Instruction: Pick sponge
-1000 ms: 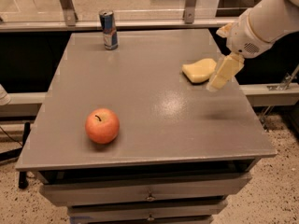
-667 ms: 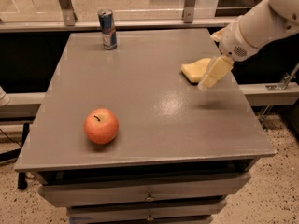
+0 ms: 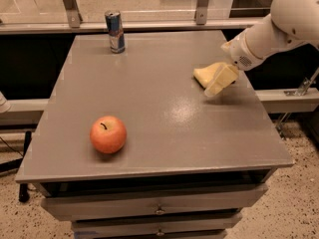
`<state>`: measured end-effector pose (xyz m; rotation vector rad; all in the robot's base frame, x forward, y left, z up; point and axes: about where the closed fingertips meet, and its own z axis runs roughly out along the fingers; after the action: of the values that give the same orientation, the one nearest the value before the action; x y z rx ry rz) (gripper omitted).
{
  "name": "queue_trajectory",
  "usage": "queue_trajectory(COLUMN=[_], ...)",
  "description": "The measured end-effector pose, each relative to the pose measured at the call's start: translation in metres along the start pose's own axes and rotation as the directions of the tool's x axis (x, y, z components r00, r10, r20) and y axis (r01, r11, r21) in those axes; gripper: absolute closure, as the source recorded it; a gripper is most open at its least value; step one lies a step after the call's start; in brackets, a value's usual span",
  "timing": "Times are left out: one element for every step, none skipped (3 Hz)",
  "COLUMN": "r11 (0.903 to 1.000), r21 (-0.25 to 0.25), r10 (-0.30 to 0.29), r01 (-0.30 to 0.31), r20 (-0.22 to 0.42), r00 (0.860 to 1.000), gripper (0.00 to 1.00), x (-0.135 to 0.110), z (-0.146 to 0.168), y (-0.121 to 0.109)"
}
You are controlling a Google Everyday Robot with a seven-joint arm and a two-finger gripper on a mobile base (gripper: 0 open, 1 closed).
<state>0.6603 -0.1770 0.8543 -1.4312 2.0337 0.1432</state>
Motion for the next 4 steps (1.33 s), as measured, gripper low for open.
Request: queue_trajectory(r11=[0.9998, 0.9992, 0.9988, 0.9981], r21=[0.006, 0.003, -0.011, -0.038], r10=[0.021, 0.04, 0.049, 0.05], r01=[-0.021, -0.04, -0.049, -0.049], r20=[-0.004, 0.01, 0.021, 0.036], r00=[1.0, 0.999, 0.999, 0.998], gripper=[0.11, 0.26, 0.49, 0.73], x=[0.0104, 0.0126, 0.0109, 0.0046], z=[0.009, 0.0127, 0.0145, 0.0101], y=[-0.0097, -0.0146, -0.014, -0.0083])
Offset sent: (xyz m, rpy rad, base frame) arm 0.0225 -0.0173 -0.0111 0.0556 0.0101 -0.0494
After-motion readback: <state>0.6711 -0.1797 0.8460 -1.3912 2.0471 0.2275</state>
